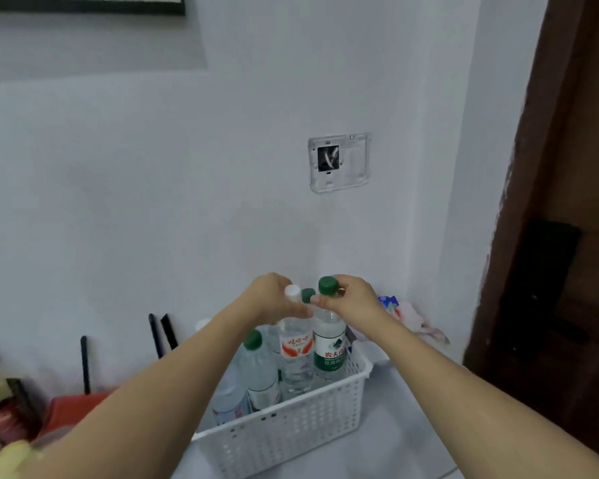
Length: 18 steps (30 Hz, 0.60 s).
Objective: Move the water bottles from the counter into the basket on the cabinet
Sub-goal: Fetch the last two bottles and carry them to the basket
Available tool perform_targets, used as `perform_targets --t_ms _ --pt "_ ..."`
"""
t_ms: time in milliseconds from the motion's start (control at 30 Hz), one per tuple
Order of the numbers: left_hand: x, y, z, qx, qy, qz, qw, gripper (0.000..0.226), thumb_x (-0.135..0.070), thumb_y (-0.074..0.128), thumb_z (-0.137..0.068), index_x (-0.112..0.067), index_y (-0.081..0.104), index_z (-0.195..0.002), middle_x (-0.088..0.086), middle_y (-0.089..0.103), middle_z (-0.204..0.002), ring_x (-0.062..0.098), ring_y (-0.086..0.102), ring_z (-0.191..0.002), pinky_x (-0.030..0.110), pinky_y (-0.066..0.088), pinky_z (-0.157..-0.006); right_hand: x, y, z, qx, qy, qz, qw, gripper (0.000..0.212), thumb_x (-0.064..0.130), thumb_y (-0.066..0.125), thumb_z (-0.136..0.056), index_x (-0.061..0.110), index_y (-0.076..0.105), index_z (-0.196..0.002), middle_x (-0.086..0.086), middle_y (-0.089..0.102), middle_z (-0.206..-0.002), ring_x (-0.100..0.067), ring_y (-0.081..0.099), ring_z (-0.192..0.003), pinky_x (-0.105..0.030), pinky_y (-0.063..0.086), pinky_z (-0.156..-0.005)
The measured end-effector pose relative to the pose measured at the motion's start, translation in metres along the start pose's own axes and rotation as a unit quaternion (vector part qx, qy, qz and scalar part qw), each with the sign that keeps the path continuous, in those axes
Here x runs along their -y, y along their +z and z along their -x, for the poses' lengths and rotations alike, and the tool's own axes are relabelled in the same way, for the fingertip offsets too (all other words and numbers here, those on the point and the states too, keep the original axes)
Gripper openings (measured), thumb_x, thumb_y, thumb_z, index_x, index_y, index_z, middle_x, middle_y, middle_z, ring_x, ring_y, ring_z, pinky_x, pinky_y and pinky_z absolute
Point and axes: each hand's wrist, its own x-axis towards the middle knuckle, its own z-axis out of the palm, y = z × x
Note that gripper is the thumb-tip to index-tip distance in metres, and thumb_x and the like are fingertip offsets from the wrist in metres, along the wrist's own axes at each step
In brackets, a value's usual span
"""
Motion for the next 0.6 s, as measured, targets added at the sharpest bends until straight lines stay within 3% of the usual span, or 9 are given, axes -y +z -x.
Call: perform_targets --t_ms 67,200,367,600 --pt "0.011 0.012 -0.004 -0.005 -0.005 -0.068 0.998 0.042 -0.047 0.088 -0.063 -0.016 0.062 -0.076 -0.002 0.063 -0.072 0.015 0.057 -0.064 0.027 0.044 -0.056 -0.015 0.002 -0.004 0.032 -0.004 0.059 0.998 0.026 0.039 0.086 -0.065 0.034 0.07 -0.085 0.015 0.071 -0.083 0.003 0.063 -0.077 -0.014 0.045 -0.063" --pt "0.026 0.032 -0.009 0.018 0.022 -0.177 0.984 0.047 -0.052 0.085 -0.065 -0.017 0.062 -0.088 -0.002 0.059 -0.083 0.017 0.054 -0.074 0.029 0.038 -0.059 -0.041 0.003 -0.006 0.084 -0.009 0.134 0.987 0.025 0.036 0.086 -0.064 0.025 0.067 -0.077 0.009 0.068 -0.073 -0.007 0.06 -0.07 -0.027 0.049 -0.066" --pt "0.042 0.037 -0.015 0.017 0.039 -0.176 0.984 0.046 -0.055 0.083 -0.067 -0.023 0.053 -0.082 -0.004 0.055 -0.083 0.016 0.053 -0.074 0.029 0.037 -0.058 -0.048 0.005 -0.011 0.104 -0.03 0.141 0.984 0.024 0.036 0.086 -0.065 0.035 0.065 -0.077 0.011 0.068 -0.076 -0.004 0.061 -0.072 -0.02 0.046 -0.063" --pt "0.048 0.041 -0.017 0.036 0.036 -0.172 0.984 0.048 -0.053 0.081 -0.069 -0.022 0.057 -0.097 -0.007 0.057 -0.086 0.01 0.053 -0.074 0.027 0.04 -0.058 -0.054 0.013 -0.003 0.113 -0.059 0.141 0.982 0.031 0.041 0.081 -0.07 0.039 0.061 -0.093 0.015 0.068 -0.088 0.006 0.06 -0.084 -0.018 0.046 -0.072"
